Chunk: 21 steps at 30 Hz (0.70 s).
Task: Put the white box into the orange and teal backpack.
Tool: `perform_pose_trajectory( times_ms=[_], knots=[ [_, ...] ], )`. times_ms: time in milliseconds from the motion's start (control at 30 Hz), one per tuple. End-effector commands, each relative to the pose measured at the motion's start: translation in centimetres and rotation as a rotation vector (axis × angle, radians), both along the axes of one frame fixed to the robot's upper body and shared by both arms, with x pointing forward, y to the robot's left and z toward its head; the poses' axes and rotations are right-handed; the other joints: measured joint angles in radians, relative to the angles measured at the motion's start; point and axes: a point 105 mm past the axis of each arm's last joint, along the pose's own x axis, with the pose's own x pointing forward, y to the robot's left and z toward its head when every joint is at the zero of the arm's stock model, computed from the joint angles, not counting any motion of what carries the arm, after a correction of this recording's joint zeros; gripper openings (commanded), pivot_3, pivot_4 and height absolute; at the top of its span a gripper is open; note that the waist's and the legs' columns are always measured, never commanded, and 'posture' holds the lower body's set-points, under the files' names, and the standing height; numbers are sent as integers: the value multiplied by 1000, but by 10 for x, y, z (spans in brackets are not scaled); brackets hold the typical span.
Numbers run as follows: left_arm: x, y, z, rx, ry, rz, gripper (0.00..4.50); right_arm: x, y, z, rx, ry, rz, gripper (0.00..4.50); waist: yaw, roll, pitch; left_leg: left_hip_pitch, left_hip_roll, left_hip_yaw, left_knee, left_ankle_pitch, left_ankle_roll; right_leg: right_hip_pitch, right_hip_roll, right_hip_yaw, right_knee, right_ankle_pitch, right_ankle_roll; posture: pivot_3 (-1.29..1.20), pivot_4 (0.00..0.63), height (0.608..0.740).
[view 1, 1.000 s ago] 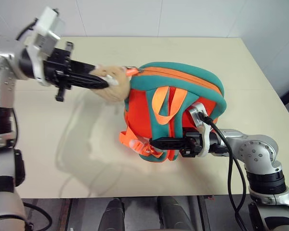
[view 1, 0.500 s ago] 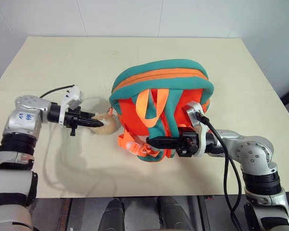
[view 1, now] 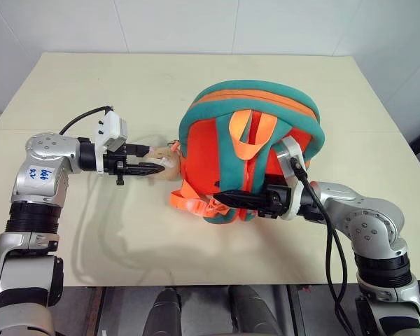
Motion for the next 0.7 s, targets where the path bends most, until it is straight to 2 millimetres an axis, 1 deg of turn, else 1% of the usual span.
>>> perform_pose_trajectory(
  times_ms=[33,167,200,333,400,500,567,633,700],
  knots=[
    [-16,3,17,-36,-52,-35,3121,-5,-6,17,-31,-160,-26,2974,0,0,0,0,0,0,0,0,0,0,0,0,0,0,0,0,150,740],
    [-29,25,8,19,-7,0,4362,-11,-25,27,-101,-249,-64,4354,-4,0,0,0,0,0,-1,0,0,0,0,0,0,0,0,0,150,740],
    [-32,30,5,23,-1,7,4455,-10,-31,27,-124,-267,-91,4468,-2,0,0,0,0,0,-1,0,0,0,0,0,0,0,0,0,150,740],
    [-41,37,1,-7,-9,2,4455,-6,-60,24,-194,-266,-192,4468,4,0,0,1,0,0,-1,0,0,1,0,0,-1,0,-1,0,150,740],
    [-42,45,1,-56,-17,45,4455,-8,-74,19,-232,-273,-220,4468,9,0,0,0,0,0,-1,0,0,1,-1,0,-2,0,-1,0,150,740],
    [-49,52,-5,-70,-9,81,4455,-9,-104,13,-277,-301,-297,4468,14,0,0,0,0,0,-1,0,0,1,-1,0,-3,0,-1,0,150,740],
    [-52,51,-9,-98,-5,92,4455,-5,-125,4,-303,-272,-347,4468,17,0,0,1,0,1,-1,0,1,2,-1,0,-4,0,-1,0,150,740],
    [-53,49,-13,-148,-16,107,4455,-1,-140,-8,-351,-281,-378,4468,18,0,0,1,0,1,-1,0,1,2,-1,0,-4,0,0,0,150,740],
    [-56,49,-31,-143,-2,116,4455,0,-151,-24,-428,-319,-382,4468,18,0,0,2,0,2,0,0,1,3,-1,0,-3,0,0,0,150,740]
  ],
)
